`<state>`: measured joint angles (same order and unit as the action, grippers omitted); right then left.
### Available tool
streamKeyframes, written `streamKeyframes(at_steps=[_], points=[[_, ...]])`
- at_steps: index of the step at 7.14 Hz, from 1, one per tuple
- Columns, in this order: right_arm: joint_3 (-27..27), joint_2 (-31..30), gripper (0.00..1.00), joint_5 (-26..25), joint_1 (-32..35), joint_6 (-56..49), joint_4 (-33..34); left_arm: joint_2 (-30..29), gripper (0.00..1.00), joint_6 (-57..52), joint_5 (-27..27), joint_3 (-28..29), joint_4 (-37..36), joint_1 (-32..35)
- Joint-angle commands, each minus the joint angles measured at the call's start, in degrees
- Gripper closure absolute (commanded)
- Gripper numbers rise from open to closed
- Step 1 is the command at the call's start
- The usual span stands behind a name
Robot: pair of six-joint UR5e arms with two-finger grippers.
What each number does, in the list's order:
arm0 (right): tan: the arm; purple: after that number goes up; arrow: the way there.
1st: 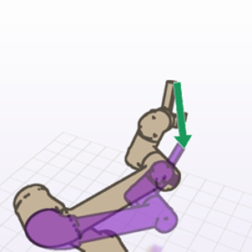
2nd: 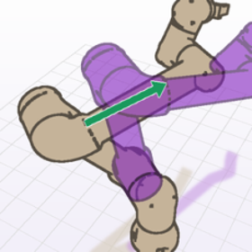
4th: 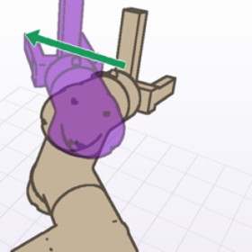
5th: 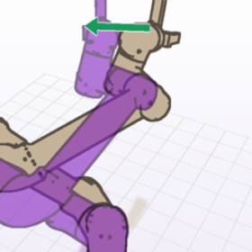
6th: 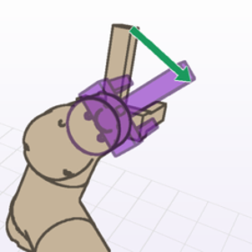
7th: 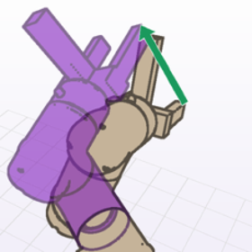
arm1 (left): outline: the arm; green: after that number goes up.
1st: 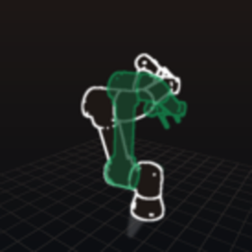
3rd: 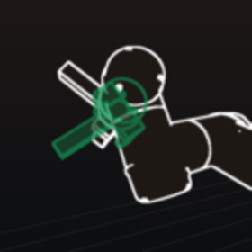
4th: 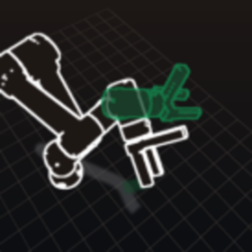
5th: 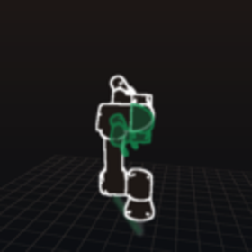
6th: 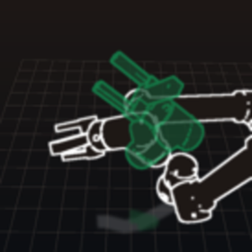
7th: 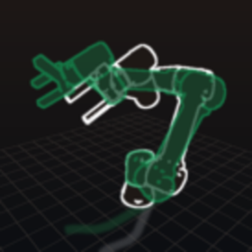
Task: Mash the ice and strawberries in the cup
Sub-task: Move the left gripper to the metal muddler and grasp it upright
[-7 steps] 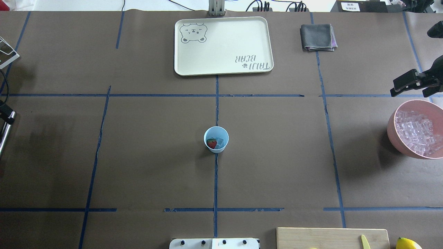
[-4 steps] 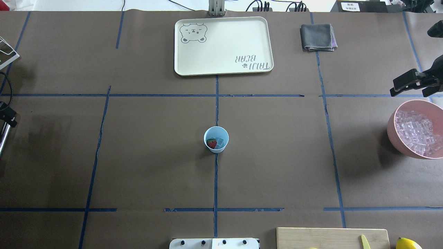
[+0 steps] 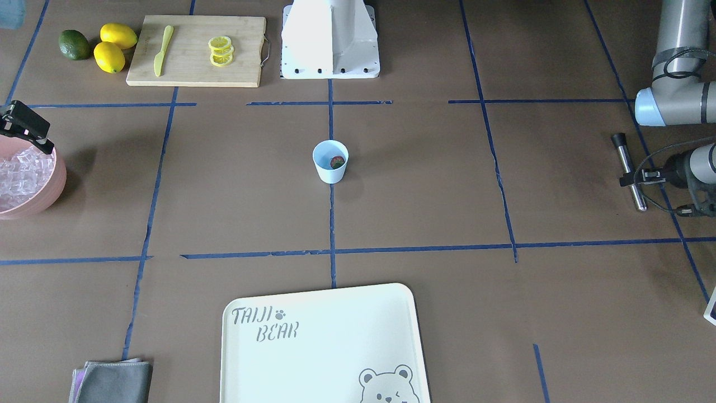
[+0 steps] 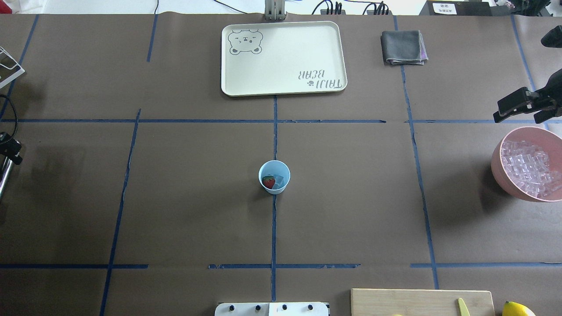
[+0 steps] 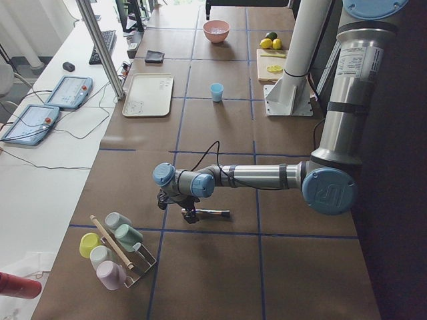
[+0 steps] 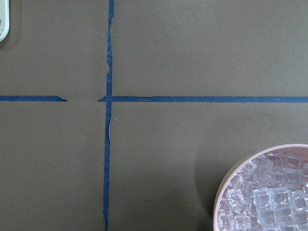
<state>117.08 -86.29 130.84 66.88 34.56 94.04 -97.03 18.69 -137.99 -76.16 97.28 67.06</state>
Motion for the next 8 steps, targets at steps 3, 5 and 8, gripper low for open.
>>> streamKeyframes(at_steps=[3,5,8], points=[[0.1,0.2,0.01,0.0,0.0,0.1,0.0,0.0,0.18,-0.2,0.0,0.5,0.1,-0.4],[0.1,0.2,0.01,0.0,0.0,0.1,0.0,0.0,0.27,-0.1,0.0,0.4,0.1,-0.5],[0.1,0.2,0.01,0.7,0.0,0.1,0.0,0.0,0.91,0.1,0.0,0.2,0.1,-0.5]])
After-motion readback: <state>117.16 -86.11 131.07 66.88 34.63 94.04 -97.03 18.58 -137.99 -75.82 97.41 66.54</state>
